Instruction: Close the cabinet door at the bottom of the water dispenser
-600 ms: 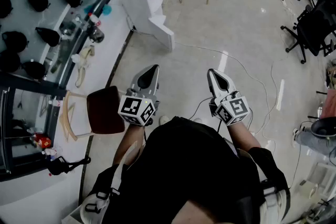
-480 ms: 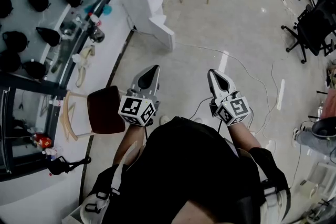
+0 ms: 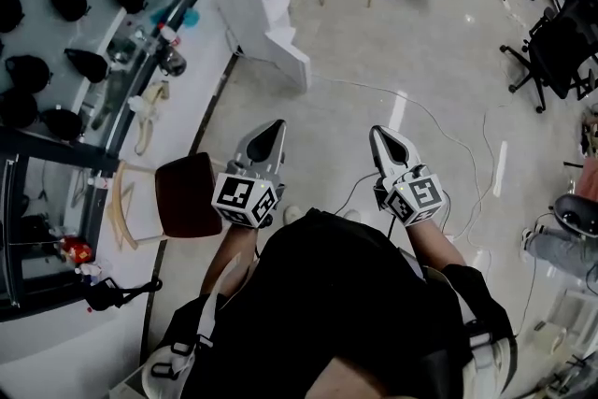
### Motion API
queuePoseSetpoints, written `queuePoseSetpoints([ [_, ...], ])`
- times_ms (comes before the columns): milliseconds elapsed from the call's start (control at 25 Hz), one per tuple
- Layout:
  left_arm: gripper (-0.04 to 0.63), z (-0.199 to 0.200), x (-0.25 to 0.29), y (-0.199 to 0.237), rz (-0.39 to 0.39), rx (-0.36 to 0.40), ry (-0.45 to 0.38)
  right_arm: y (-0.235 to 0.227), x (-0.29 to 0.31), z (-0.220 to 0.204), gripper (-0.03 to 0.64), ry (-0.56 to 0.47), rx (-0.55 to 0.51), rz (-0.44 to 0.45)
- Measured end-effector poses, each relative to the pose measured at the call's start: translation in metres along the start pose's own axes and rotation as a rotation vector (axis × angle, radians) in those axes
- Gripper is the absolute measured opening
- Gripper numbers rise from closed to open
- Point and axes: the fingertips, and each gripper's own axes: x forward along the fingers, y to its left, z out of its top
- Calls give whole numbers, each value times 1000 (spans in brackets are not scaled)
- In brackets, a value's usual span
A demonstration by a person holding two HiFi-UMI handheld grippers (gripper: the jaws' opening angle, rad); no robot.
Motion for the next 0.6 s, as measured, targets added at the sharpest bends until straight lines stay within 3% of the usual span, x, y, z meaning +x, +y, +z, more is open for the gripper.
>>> queuePoseSetpoints([
  [160,3,2,0,-8,5,3,-6,-2,-7,6,6,-46,-10,11],
  [240,99,2,0,-12,19,14,-8,1,-11,9,41,-66,-25,26],
  [320,229,1,1,-13,50,31,-3,4,-13,11,190,-70,-46,45],
  [400,350,1,3,-12,98,48,-3,5,-15,16,286,-88,-66,46],
  [480,421,0,2,-11,146,56,-3,3,-20,21,351,-102,-62,32],
  [600,465,-3,3,-19,184,60,2,-14,-34,12,382,-78,-40,12],
])
